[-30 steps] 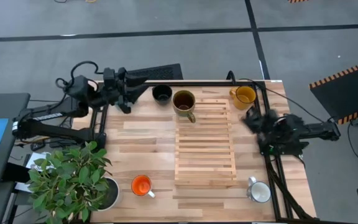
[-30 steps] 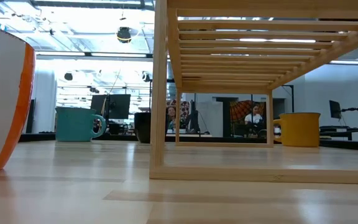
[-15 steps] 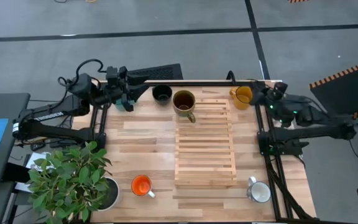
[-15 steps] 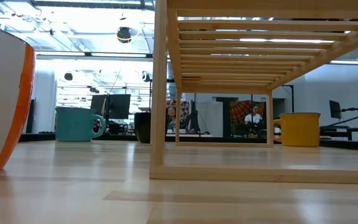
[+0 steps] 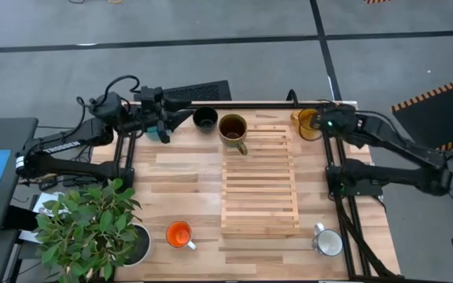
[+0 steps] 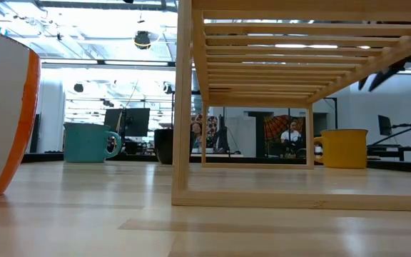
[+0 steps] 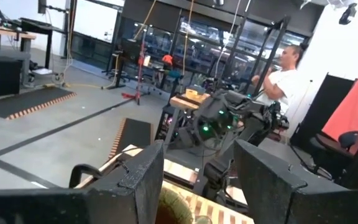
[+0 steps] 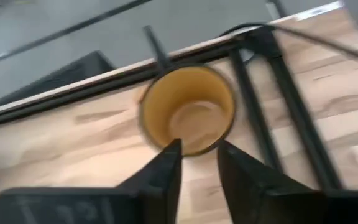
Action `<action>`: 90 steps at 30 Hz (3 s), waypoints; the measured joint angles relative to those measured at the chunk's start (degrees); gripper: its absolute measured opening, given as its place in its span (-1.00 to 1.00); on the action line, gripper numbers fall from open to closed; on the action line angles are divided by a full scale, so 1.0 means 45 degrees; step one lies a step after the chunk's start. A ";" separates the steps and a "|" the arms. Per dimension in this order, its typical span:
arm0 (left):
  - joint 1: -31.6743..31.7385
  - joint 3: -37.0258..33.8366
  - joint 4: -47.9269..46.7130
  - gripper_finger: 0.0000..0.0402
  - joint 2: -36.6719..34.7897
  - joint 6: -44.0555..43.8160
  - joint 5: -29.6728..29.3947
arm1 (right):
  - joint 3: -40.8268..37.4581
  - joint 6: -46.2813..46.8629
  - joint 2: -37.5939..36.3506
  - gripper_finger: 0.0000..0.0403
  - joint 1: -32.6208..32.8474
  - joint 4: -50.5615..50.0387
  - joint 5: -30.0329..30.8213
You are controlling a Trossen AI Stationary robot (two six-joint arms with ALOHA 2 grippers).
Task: Place coffee mugs
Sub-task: Put the yellow mug on the shelf
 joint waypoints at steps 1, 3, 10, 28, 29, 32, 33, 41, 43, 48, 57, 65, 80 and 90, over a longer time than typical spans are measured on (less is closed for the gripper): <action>0.0000 -0.0002 -0.0084 -0.11 0.0000 0.0000 -0.0005 | 0.0005 -0.0041 0.0283 -0.26 -0.0354 0.0060 -0.0028; 0.0000 -0.0001 -0.0179 -0.11 0.0000 -0.0005 -0.0005 | 0.0009 -0.0081 0.0971 -0.12 -0.1150 0.0095 -0.0240; 0.0000 0.0002 -0.0254 -0.11 0.0000 0.0000 -0.0001 | 0.0009 -0.1106 0.3369 0.12 -0.3831 0.0841 -0.2143; 0.0000 0.0001 -0.0259 -0.11 0.0002 0.0003 -0.0295 | -0.0167 -0.3635 0.6026 0.09 -0.6618 0.2008 -0.3890; 0.0000 0.0000 -0.0259 -0.11 0.0000 0.0005 -0.0351 | -0.0299 -0.3666 0.6120 0.09 -0.6724 0.2115 -0.4007; 0.0000 0.0003 -0.0262 -0.11 0.0000 0.0005 -0.0453 | -0.0801 -0.3666 0.6225 0.09 -0.7069 0.2644 -0.4659; 0.0000 0.0003 -0.0263 -0.11 0.0004 0.0005 -0.0458 | -0.0955 -0.3666 0.6224 0.09 -0.7150 0.2893 -0.4863; -0.0005 0.0003 -0.0261 -0.11 0.0003 0.0005 -0.0661 | -0.1122 -0.3736 0.6228 -0.01 -0.7209 0.3510 -0.4965; -0.0005 0.0003 -0.0263 -0.11 0.0000 0.0005 -0.0770 | -0.1122 -0.3807 0.6228 -0.15 -0.7218 0.3586 -0.4964; -0.0005 0.0003 -0.0261 -0.11 0.0000 0.0005 -0.0826 | -0.1127 -0.4191 0.6138 -0.68 -0.7228 0.3563 -0.4905; -0.0005 0.0003 -0.0264 -0.11 0.0005 0.0005 -0.0828 | -0.0148 -0.5433 0.4186 -0.79 -0.7218 0.1777 -0.4697; -0.0005 0.0003 -0.0367 -0.11 0.0005 0.0005 -0.1057 | 0.2760 -0.5687 0.2557 -0.79 -0.6485 0.0586 -0.5166; -0.0004 0.0003 -0.0532 -0.11 0.0005 0.0005 -0.1439 | 0.8691 -0.4398 0.4757 -0.79 0.1311 -0.1967 -0.6323; 0.0000 0.0003 -0.0517 -0.11 0.0005 0.0005 -0.1462 | 0.9204 -0.6457 0.6777 -0.79 0.2785 -0.3190 -0.6262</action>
